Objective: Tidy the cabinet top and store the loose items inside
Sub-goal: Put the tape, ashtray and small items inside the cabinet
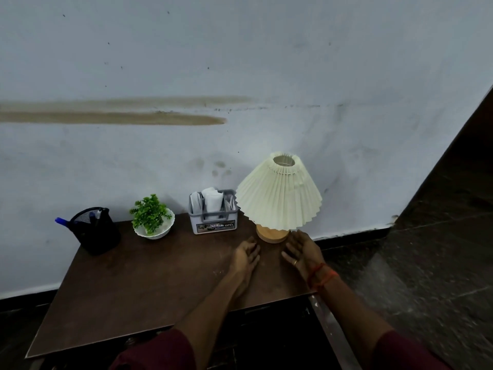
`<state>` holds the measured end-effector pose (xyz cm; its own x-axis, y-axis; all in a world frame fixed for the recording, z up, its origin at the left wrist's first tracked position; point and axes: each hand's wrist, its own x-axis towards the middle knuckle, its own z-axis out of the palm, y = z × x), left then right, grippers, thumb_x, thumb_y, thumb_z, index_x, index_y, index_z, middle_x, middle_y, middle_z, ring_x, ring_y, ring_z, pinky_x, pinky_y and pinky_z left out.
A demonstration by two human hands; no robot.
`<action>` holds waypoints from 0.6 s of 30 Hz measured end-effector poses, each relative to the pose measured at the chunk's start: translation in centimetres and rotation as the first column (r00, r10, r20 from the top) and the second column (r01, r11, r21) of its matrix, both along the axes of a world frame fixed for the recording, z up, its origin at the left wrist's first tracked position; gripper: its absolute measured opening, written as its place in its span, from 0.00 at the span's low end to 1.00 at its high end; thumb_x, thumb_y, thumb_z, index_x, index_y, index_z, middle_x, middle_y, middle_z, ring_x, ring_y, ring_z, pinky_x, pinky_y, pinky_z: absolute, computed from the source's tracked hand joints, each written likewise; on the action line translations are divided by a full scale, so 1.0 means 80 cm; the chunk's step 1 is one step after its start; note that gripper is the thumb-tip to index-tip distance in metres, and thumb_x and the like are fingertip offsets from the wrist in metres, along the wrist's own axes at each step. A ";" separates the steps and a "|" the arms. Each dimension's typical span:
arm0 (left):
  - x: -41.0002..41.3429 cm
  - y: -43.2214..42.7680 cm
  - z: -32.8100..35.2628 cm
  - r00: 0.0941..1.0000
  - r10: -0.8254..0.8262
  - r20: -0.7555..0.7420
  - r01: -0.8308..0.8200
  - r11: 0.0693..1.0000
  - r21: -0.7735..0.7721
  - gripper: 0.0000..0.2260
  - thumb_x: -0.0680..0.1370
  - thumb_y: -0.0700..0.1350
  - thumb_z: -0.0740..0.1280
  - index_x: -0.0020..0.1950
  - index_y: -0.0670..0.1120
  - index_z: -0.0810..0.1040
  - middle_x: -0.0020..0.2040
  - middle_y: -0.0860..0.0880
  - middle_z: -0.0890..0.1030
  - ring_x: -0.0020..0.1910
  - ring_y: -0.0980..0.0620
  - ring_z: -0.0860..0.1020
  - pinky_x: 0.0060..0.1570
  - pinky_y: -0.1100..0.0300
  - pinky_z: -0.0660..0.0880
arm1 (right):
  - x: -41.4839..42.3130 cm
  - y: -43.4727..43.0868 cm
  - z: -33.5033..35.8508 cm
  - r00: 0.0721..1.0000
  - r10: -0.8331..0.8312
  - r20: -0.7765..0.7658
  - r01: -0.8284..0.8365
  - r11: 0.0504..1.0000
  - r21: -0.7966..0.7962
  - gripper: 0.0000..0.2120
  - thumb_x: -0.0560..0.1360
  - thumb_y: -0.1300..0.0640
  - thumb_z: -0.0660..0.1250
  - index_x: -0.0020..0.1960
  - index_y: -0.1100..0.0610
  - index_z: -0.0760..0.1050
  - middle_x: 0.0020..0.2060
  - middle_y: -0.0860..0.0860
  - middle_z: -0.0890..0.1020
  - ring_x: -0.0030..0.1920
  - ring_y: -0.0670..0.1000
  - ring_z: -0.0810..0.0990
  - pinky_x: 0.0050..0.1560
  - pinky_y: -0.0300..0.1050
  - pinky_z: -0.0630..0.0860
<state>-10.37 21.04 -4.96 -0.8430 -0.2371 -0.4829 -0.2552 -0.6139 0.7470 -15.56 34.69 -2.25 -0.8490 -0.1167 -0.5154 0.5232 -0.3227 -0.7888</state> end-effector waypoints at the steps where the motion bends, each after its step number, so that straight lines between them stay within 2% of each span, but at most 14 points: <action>1: -0.004 -0.001 -0.001 1.000 0.000 -0.007 0.000 1.000 0.011 0.21 0.81 0.40 0.51 0.74 0.41 0.65 0.73 0.43 0.68 0.72 0.46 0.67 0.71 0.54 0.63 | -0.003 -0.003 -0.002 1.000 0.001 0.001 -0.001 1.000 -0.003 0.21 0.80 0.51 0.59 0.70 0.57 0.68 0.70 0.55 0.70 0.70 0.56 0.69 0.60 0.54 0.73; 4: -0.015 -0.006 -0.001 1.000 -0.001 -0.013 0.002 1.000 0.030 0.21 0.80 0.40 0.51 0.73 0.41 0.66 0.72 0.43 0.69 0.72 0.46 0.68 0.70 0.54 0.63 | -0.012 -0.010 -0.009 1.000 -0.009 0.007 0.009 1.000 0.003 0.21 0.80 0.52 0.59 0.70 0.58 0.68 0.70 0.55 0.71 0.68 0.56 0.71 0.58 0.53 0.74; 8: -0.026 -0.012 -0.004 1.000 -0.002 -0.016 0.002 0.999 0.038 0.21 0.80 0.40 0.51 0.72 0.41 0.66 0.71 0.43 0.71 0.71 0.46 0.69 0.71 0.54 0.63 | -0.020 -0.011 -0.015 1.000 -0.008 0.000 0.008 1.000 0.015 0.15 0.80 0.52 0.59 0.64 0.57 0.72 0.67 0.55 0.74 0.66 0.56 0.73 0.57 0.52 0.75; 14: -0.034 -0.015 -0.002 1.000 -0.002 -0.017 0.003 0.999 0.044 0.20 0.79 0.40 0.52 0.71 0.41 0.68 0.69 0.43 0.73 0.70 0.47 0.69 0.68 0.55 0.64 | -0.029 -0.015 -0.018 1.000 0.007 -0.010 -0.007 1.000 0.002 0.17 0.80 0.53 0.59 0.66 0.57 0.71 0.66 0.55 0.74 0.65 0.56 0.73 0.59 0.52 0.75; 18: -0.039 -0.017 -0.001 1.000 0.013 -0.024 -0.012 0.999 0.047 0.20 0.80 0.39 0.51 0.71 0.40 0.68 0.67 0.43 0.73 0.63 0.49 0.72 0.69 0.54 0.64 | -0.031 -0.020 -0.017 1.000 0.014 -0.014 -0.014 1.000 0.000 0.17 0.80 0.53 0.59 0.66 0.57 0.71 0.63 0.54 0.76 0.60 0.53 0.75 0.51 0.48 0.77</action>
